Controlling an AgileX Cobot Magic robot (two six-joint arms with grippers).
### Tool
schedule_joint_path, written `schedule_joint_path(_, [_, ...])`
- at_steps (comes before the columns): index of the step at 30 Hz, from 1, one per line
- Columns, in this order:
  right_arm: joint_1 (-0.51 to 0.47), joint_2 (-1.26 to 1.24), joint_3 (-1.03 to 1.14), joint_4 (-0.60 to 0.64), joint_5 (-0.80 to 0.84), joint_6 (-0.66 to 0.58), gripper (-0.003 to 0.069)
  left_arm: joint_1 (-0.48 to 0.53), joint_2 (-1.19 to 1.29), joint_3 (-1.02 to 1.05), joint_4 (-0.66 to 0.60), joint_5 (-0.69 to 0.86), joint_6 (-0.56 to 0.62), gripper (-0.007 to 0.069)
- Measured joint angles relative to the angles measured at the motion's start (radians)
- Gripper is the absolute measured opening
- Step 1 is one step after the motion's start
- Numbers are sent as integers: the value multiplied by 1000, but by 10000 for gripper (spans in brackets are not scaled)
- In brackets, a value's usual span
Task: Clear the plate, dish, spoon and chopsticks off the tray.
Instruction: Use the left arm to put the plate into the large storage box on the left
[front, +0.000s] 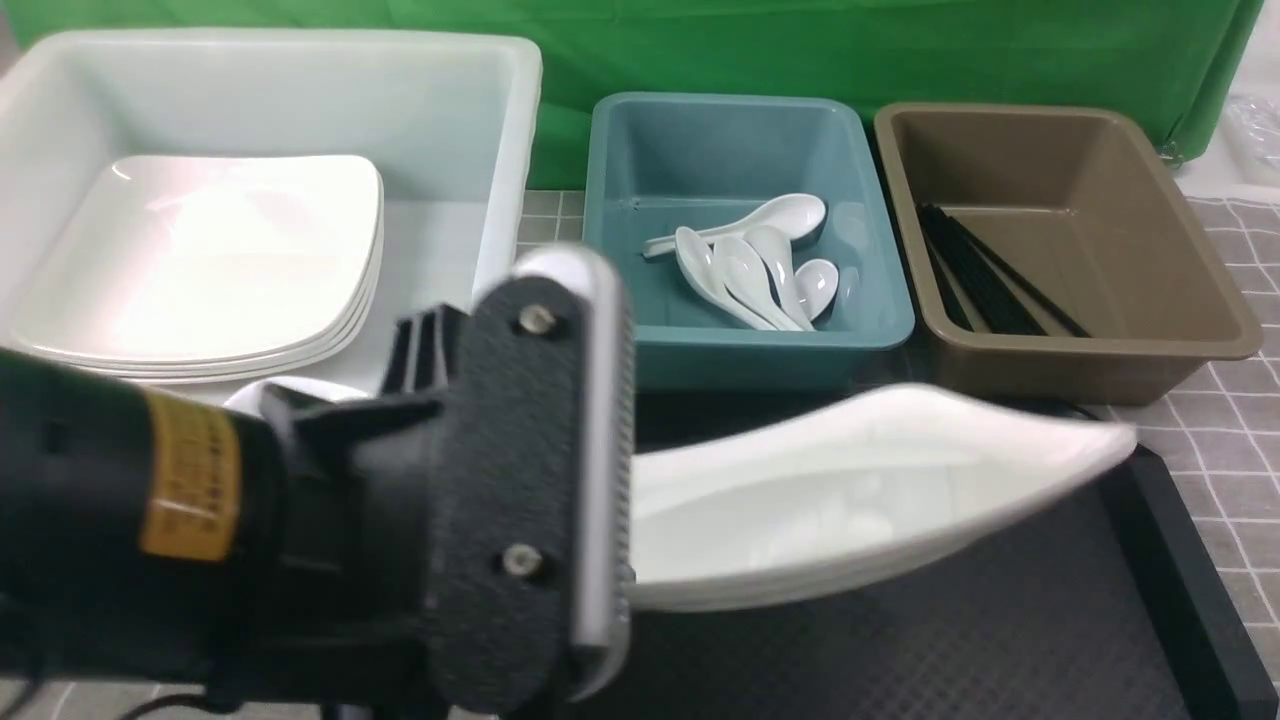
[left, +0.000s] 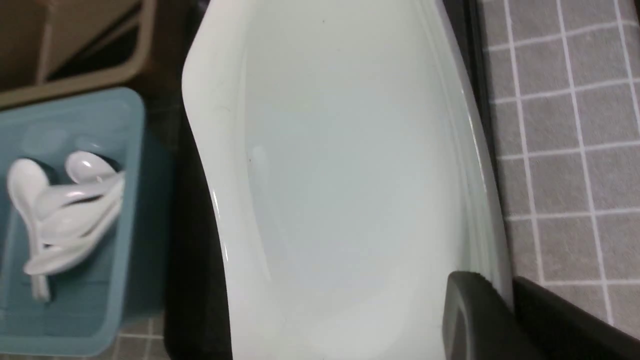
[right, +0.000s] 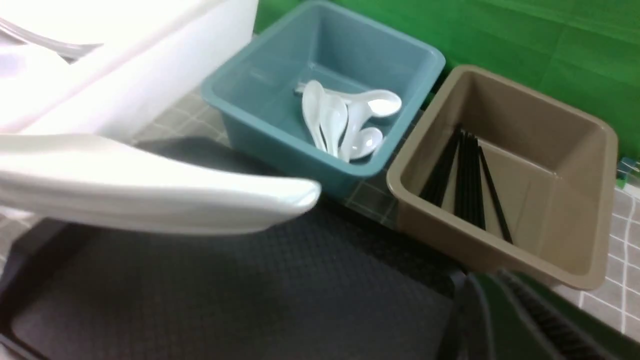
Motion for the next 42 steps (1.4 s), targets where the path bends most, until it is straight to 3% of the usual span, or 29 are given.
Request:
schedule_joint_path(6, [0,12,0,-1,-33,27,27,0,-35,-19,114,-30,-113,29])
schedule_joint_path(13, [0,103,-12,29,-130,38,27,6,-36,-77,412,-21,-344,30])
schedule_joint_path(15, [0,146,-29,58,-179,30,27,40,-34,-82,527,-12,-435,30])
schedule_joint_path(18, [0,203,-58,95,-224,-13,27,139,-9,-82,599,3,-492,30])
schedule_joint_path(29, [0,292,-81,199,-269,-154,26,607,264,-83,606,-127,-547,30])
schedule_joint_path(36, [0,292,-81,203,-231,-188,26,713,487,-158,655,-118,-645,31])
schedule_joint_path(42, [0,292,-81,204,-201,-193,26,721,605,-212,684,-116,-650,31])
